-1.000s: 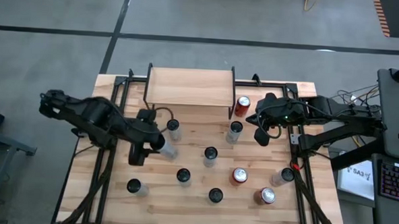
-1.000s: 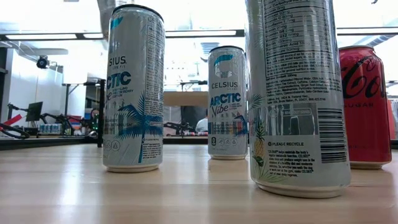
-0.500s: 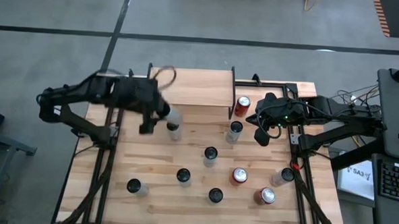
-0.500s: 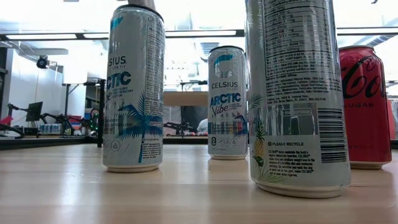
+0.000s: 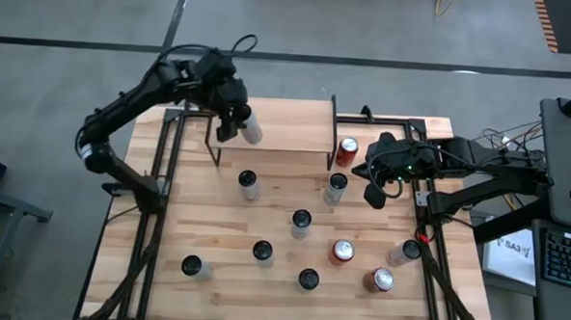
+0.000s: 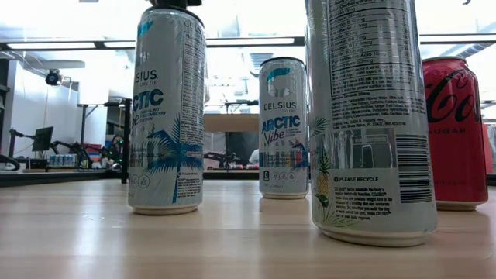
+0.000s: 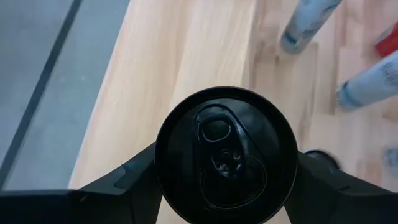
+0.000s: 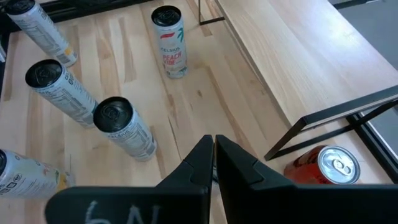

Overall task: Place canned beverage on shelf
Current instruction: Put the white soda can on the shelf

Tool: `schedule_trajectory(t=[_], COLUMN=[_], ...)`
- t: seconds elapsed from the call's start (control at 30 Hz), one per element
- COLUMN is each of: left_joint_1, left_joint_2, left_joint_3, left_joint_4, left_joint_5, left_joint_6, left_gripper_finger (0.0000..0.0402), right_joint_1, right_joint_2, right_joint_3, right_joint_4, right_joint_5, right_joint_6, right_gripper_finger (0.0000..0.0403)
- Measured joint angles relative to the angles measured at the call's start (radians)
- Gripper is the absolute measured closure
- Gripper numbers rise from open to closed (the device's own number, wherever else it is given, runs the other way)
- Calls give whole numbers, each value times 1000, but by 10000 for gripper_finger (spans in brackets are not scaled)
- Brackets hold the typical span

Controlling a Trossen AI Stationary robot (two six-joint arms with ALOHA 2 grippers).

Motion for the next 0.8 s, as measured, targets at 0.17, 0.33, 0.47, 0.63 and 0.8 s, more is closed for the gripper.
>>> schedule_trajectory(t=[0.17, 0.33, 0.47, 0.63, 0.8], left_joint_1=[31, 34, 35, 38, 41], left_joint_2=[115, 207, 245, 239, 239], left_joint_3=[128, 273, 325, 306, 285], left_joint_4=[-101, -174, -180, -182, -180], left_joint_5=[5, 6, 29, 30, 30], left_joint_6=[79, 128, 138, 145, 145], left_gripper_finger=[162, 161, 158, 157, 155], right_joint_1=[0, 0, 0, 0, 0], right_joint_2=[0, 0, 0, 0, 0], right_joint_3=[0, 0, 0, 0, 0], right_joint_4=[0, 0, -1, -2, -5], right_joint_5=[0, 0, 0, 0, 0], right_joint_6=[-1, -1, -10, -21, -29], right_gripper_finger=[394, 394, 394, 394, 394])
